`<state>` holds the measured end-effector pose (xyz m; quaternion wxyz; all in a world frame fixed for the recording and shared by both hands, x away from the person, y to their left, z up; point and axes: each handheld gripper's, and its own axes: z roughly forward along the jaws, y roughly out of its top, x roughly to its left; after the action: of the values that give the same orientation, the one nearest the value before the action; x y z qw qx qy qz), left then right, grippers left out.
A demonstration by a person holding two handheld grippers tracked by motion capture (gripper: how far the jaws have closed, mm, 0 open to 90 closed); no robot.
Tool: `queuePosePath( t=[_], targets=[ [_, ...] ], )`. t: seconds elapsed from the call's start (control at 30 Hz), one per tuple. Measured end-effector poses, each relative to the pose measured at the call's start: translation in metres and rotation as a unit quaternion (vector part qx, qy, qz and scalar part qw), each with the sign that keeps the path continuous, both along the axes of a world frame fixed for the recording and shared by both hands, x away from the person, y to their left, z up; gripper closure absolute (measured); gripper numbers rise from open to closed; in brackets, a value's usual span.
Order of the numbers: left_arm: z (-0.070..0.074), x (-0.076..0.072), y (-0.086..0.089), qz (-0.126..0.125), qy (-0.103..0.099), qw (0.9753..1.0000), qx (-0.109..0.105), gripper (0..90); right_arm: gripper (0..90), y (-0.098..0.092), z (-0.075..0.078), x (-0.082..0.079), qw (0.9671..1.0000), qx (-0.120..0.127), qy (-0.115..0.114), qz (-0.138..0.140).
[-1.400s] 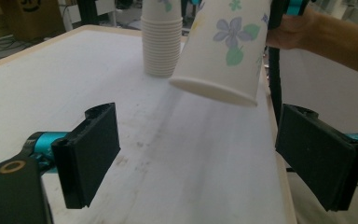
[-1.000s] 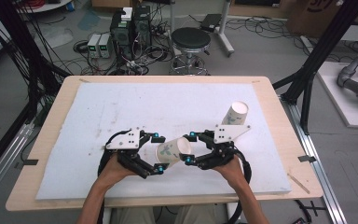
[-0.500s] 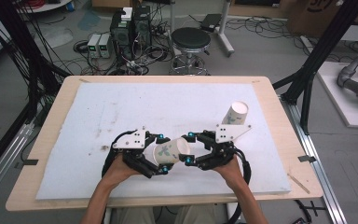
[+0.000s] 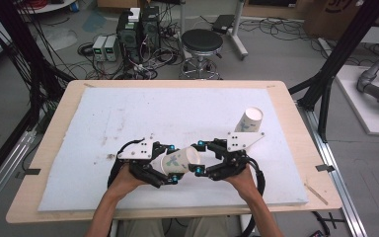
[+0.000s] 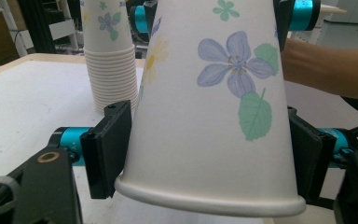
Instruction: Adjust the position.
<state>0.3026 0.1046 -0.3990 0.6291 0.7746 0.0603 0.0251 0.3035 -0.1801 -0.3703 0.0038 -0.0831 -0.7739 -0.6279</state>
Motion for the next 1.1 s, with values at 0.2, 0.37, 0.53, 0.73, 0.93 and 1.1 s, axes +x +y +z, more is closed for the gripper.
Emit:
queuePosePath(
  t=[0.2, 0.37, 0.53, 0.73, 0.93, 1.1],
  targets=[
    [0.000, 0.000, 0.001, -0.001, -0.001, 1.0000, 0.004, 26.9, 15.6, 0.003, 0.000, -0.002, 0.9996, -0.019, -0.001, -0.019],
    [0.000, -0.001, 0.005, 0.005, 0.000, 1.0000, 0.007, 27.0, 15.6, 0.005, -0.001, -0.003, 0.9990, -0.039, -0.003, -0.022],
    [0.008, -0.003, 0.013, 0.017, -0.008, 0.9984, 0.053, 27.0, 15.5, 0.007, 0.001, -0.005, 0.9962, -0.085, -0.003, -0.022],
    [0.028, -0.001, 0.020, -0.005, -0.023, 0.9881, 0.152, 27.0, 15.6, 0.015, 0.005, -0.007, 0.9883, -0.151, -0.009, -0.014],
    [0.040, 0.003, 0.020, -0.023, -0.019, 0.9760, 0.216, 27.0, 15.6, 0.022, 0.007, -0.006, 0.9757, -0.218, -0.013, -0.012],
    [0.047, 0.008, 0.014, -0.047, -0.016, 0.9582, 0.282, 27.0, 15.6, 0.032, 0.011, -0.006, 0.9566, -0.291, -0.021, -0.007]
  ],
)
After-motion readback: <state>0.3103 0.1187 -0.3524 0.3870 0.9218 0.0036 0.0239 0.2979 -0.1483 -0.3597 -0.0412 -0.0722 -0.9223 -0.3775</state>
